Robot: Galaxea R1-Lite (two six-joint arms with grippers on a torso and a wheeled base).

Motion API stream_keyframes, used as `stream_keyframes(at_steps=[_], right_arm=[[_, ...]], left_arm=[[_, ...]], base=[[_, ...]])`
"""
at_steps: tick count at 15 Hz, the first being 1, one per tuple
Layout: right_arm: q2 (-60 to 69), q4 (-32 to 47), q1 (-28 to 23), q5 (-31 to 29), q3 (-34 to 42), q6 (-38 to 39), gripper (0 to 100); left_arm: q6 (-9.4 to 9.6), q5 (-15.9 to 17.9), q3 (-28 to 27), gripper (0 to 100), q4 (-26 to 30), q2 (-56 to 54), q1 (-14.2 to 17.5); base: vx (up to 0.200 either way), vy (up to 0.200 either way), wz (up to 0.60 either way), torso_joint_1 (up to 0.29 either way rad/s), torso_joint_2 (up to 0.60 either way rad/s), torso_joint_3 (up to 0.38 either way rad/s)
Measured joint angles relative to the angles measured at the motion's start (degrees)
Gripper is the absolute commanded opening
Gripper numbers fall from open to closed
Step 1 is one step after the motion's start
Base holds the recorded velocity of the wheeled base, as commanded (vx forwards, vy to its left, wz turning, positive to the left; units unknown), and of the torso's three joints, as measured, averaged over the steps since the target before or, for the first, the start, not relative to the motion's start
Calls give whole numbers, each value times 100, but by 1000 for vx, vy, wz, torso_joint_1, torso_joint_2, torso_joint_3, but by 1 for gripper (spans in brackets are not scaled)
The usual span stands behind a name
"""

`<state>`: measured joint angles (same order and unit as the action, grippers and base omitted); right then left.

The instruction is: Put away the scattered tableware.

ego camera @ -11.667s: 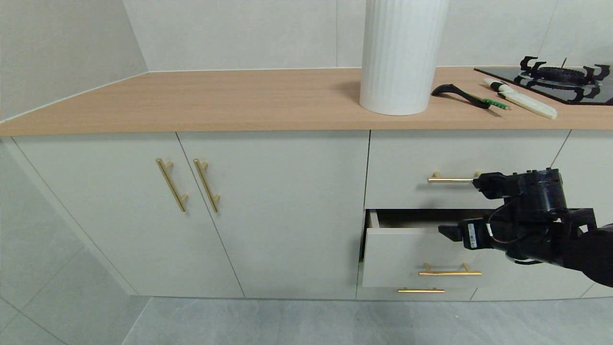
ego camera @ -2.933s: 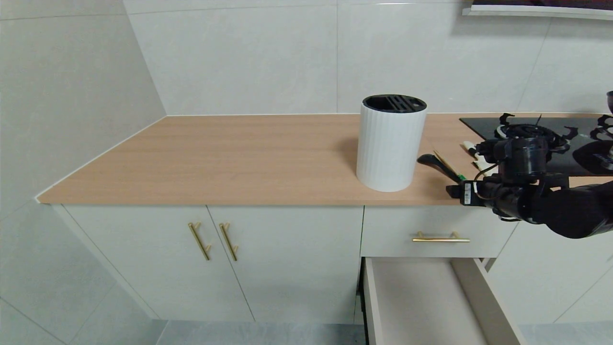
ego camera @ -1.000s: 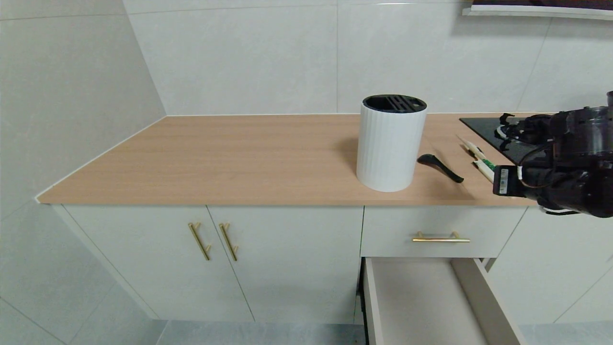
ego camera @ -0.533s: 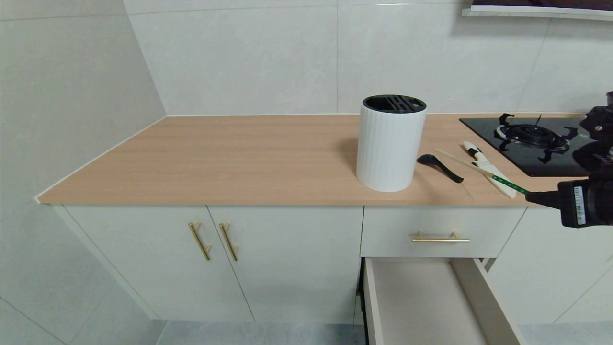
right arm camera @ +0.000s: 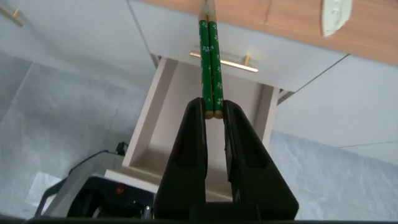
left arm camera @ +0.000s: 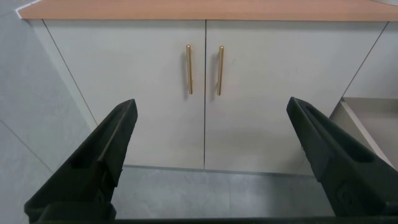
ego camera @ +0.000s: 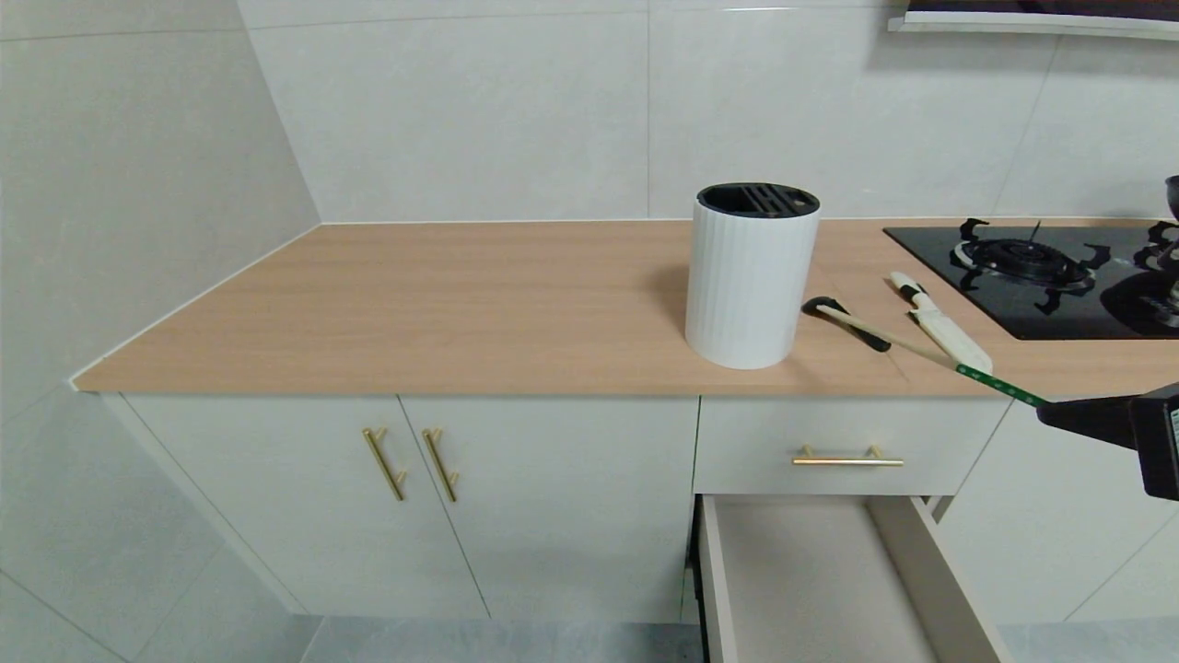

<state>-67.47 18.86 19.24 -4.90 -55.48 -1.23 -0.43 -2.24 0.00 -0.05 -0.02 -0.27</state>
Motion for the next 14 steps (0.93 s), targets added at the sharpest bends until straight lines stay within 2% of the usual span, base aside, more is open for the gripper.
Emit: stream_keyframes(at_steps=[10, 14], right_arm=[[-39, -4, 407, 1, 247, -43, 0], [-61, -9, 551, 0, 347, -145, 0]], left_arm=[[0, 0, 0, 100, 2, 0, 0], [0, -2, 0, 100, 2, 0, 0]], base=[[0, 0, 0, 0, 0, 0], [0, 0, 0, -159, 373, 217]])
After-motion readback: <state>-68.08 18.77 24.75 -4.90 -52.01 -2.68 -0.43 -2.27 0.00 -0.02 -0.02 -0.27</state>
